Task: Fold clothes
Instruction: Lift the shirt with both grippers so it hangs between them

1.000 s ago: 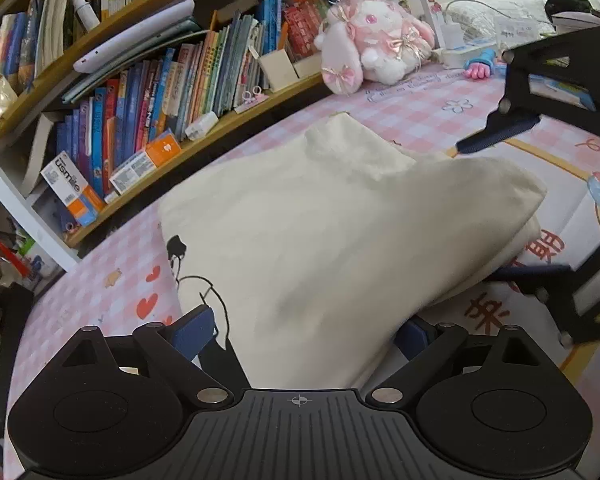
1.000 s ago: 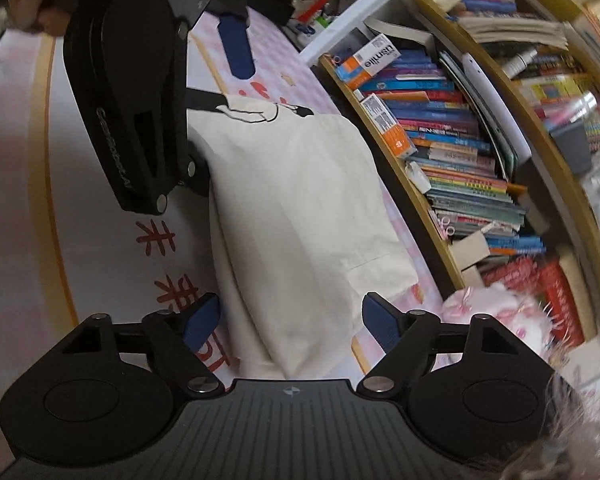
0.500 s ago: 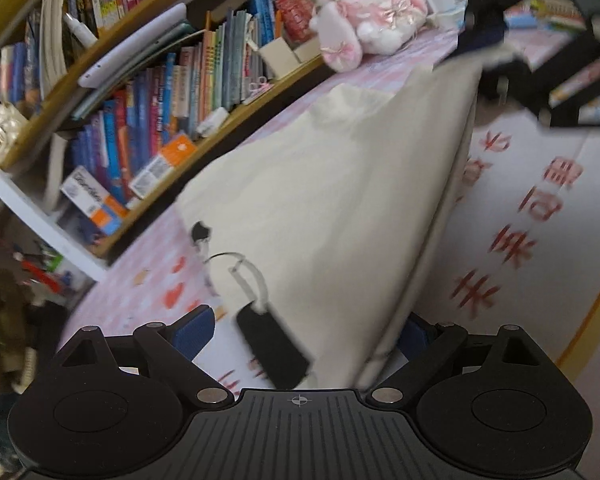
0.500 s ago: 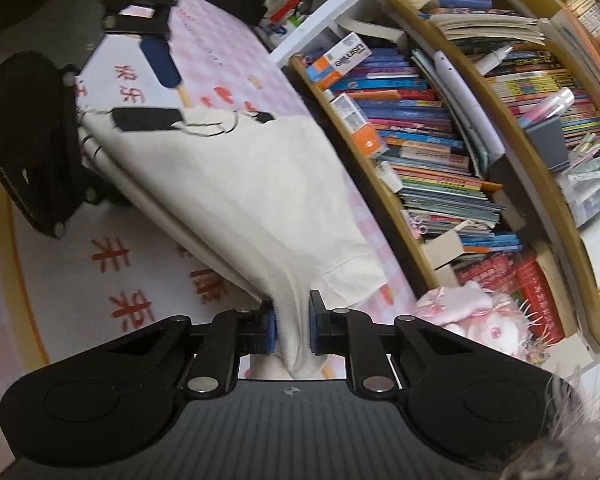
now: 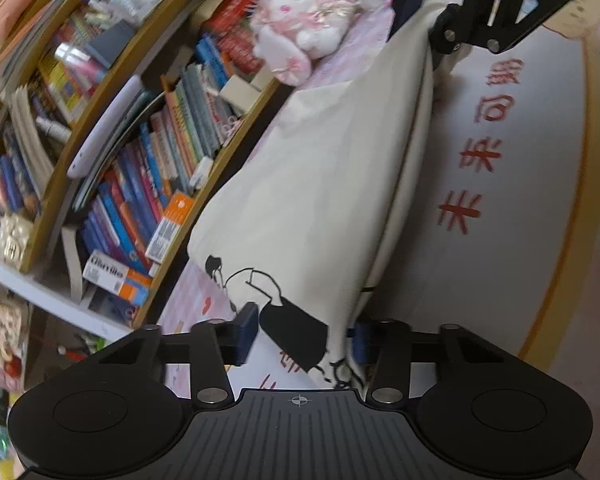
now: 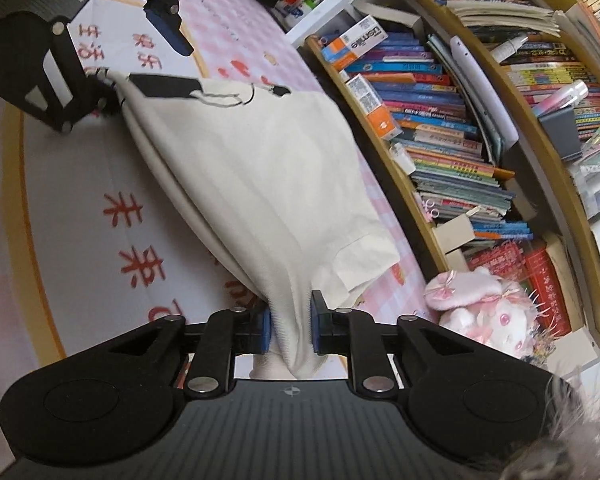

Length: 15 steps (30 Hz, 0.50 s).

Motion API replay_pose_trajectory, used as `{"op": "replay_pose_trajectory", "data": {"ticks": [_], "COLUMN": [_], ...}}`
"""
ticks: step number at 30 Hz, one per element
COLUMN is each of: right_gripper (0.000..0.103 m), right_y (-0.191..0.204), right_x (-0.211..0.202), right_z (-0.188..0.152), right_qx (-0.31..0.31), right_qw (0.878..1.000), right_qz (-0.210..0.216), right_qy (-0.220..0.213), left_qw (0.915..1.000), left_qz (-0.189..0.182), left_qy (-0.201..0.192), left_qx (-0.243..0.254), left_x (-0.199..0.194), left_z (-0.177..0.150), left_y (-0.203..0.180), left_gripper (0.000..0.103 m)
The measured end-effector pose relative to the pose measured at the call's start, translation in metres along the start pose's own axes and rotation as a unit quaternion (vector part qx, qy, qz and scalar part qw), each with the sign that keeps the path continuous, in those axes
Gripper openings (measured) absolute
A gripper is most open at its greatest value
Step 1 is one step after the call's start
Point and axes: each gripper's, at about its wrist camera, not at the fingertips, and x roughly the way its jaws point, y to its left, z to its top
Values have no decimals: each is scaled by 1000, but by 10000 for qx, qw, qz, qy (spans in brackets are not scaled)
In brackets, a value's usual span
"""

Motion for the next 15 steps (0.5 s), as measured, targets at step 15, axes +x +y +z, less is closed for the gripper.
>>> {"op": "replay_pose_trajectory", "data": {"ticks": [15], "right_gripper": [12], "right_y": [-2], "right_x": [-9], "right_z": [-1], "right_qx": [285], "right_qw": [9975], "right_qz": [619], "right_qy": [172], "left_qw": [9972], "left_qz": [-734], "left_qy": [135], "left_qx": [-70], "left_x": [-20], "left_z": [3], "left_y": [7], "left_gripper": [5]}}
